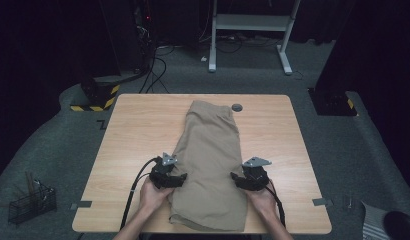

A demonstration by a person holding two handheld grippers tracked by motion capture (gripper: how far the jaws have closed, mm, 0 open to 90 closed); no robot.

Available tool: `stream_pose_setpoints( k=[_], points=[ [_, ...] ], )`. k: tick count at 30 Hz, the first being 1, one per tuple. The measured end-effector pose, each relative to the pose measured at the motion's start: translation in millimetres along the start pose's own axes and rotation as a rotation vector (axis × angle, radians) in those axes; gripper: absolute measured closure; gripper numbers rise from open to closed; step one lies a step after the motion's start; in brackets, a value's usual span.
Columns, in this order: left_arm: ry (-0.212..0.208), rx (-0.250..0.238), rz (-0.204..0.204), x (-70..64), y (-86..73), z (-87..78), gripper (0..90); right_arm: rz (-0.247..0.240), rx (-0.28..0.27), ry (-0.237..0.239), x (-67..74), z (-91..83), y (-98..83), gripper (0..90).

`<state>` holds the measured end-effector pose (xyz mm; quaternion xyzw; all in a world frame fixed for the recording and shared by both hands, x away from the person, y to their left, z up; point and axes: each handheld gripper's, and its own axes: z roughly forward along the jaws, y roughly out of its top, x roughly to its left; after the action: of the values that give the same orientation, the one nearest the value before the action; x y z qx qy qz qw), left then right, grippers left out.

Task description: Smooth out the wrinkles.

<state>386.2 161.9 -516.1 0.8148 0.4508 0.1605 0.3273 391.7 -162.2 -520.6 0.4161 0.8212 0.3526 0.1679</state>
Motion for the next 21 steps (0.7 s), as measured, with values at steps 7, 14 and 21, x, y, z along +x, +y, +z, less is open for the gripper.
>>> stream_pose_setpoints(
  k=[7, 14, 21],
  points=[
    [0.038, -0.057, -0.027, 10.3, 5.8, 11.5, 33.6, -0.019, 0.019, -0.013, -8.4, 12.4, 14.4, 46.4],
    [0.049, -0.047, -0.045, 22.1, 19.2, 23.0, 28.9, 0.032, 0.036, -0.056, -25.2, 29.0, 31.7, 37.0],
    [0.035, -0.048, -0.074, 24.9, 18.5, 15.3, 26.2, 0.072, 0.032, -0.051, -33.2, 30.0, 38.2, 33.3]
  ],
)
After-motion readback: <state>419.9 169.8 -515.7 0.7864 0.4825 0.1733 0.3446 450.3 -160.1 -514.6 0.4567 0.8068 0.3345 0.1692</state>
